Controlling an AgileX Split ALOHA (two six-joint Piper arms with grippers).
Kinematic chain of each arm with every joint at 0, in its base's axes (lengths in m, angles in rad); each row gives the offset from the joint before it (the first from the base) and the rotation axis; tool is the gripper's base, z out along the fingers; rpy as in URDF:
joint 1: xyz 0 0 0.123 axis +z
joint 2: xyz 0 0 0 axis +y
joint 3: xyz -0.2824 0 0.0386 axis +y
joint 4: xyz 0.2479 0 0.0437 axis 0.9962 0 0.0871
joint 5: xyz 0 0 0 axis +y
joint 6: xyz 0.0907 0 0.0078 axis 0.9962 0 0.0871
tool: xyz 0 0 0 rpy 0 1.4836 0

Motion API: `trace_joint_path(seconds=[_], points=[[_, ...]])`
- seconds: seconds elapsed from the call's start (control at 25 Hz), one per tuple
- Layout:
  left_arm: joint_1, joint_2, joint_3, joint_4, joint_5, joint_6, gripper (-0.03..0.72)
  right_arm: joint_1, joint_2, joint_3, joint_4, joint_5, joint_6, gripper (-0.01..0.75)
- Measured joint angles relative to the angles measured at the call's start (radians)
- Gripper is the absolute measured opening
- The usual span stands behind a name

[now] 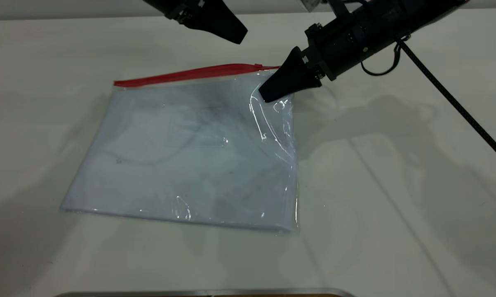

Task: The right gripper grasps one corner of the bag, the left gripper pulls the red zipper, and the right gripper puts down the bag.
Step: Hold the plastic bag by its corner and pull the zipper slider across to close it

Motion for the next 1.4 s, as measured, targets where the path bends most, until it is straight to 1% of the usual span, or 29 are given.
trace_joint_path(seconds=[0.12,0.4,0.64,0.84,1.0,1.16,1.4], points=[[-0.004,0.000,0.000,0.000,0.007,-0.001,0.470,0.004,-0.004,0.000,0.046,-0.040,-0.056,0.038],[-0.005,0.000,0.000,0.017,0.044,-0.001,0.468,0.004,-0.005,0.000,0.070,-0.047,-0.081,0.039],[-0.005,0.000,0.000,0.023,0.051,0.003,0.468,0.004,-0.018,0.000,0.074,-0.035,-0.132,0.042],[-0.005,0.003,0.000,0.023,0.033,0.016,0.467,0.007,-0.022,0.000,0.076,0.018,-0.158,0.043],[-0.005,0.025,-0.002,0.012,0.026,0.016,0.467,0.028,-0.022,0.000,0.078,0.032,-0.181,0.043],[-0.004,0.050,-0.011,-0.012,0.053,0.016,0.467,0.042,-0.022,0.000,0.072,0.017,-0.195,0.044],[-0.004,0.059,-0.012,-0.038,0.134,0.003,0.467,0.045,-0.022,0.000,0.081,0.017,-0.202,0.044]])
